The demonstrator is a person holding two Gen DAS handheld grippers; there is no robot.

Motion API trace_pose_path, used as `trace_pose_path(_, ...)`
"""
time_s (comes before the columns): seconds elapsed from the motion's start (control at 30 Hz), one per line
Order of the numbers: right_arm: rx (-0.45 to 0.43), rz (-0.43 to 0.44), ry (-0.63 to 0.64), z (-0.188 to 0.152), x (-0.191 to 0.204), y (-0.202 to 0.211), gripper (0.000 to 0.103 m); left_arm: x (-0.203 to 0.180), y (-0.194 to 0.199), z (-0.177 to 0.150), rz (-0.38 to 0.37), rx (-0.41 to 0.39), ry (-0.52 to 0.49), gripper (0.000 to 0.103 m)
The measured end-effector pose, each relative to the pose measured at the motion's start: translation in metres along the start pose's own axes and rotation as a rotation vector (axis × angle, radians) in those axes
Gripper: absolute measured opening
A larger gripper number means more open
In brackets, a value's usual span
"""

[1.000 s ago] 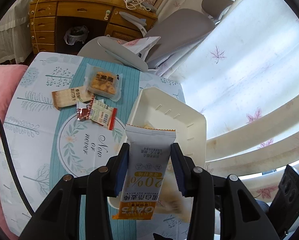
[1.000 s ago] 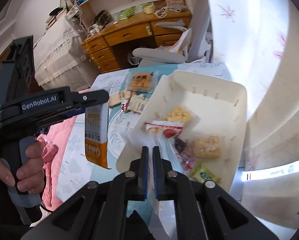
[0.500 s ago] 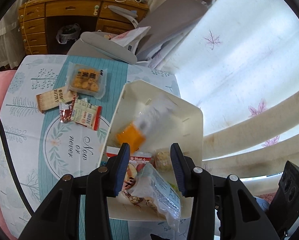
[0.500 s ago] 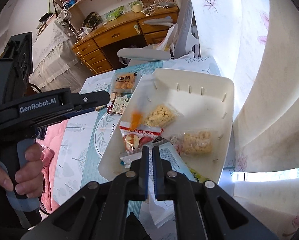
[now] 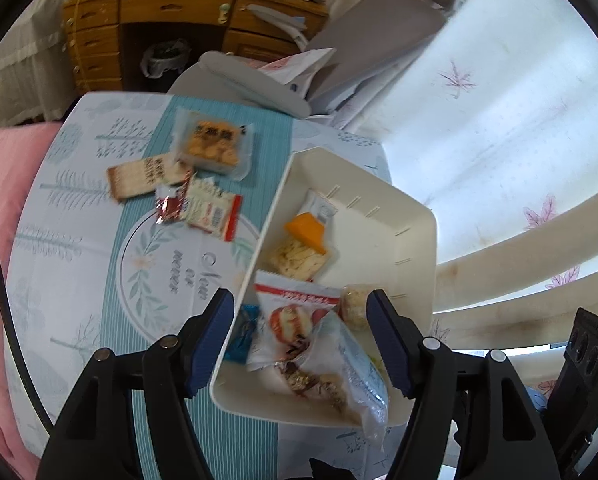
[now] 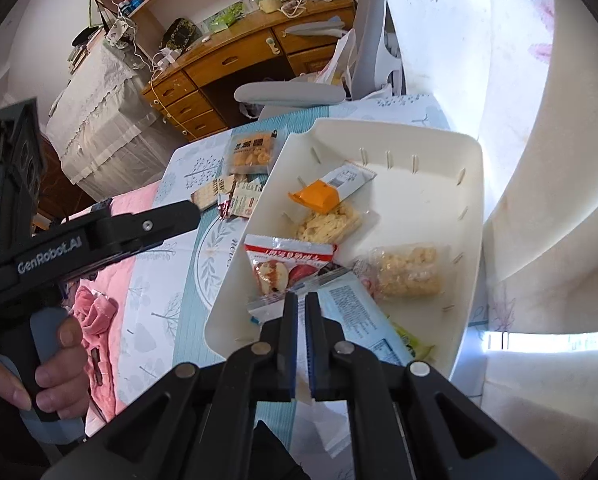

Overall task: Organize snacks
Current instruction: 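Drop the protein bar into the tray with the left gripper while the right releases the white-blue bag there, then withdraw both open grippers from the tray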

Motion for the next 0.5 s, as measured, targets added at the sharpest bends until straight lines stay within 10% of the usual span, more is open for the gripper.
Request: trace_pose_path(0.5,0.072,0.049,-0.072,-0.028,0.041,-0.019,0.023,0.061,0.039,-0.051,0.052,0.039,0.053,0.073)
Point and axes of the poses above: each gripper's, at about its wrist camera, not at the fingertips, and y roughly against the way its jaws point, x to its left, z to its top, the point moved 5 cm from there along -y, roughly the way its jaws point, and after that the axes turned 12 degrees about -y, right-handed, at the moved point
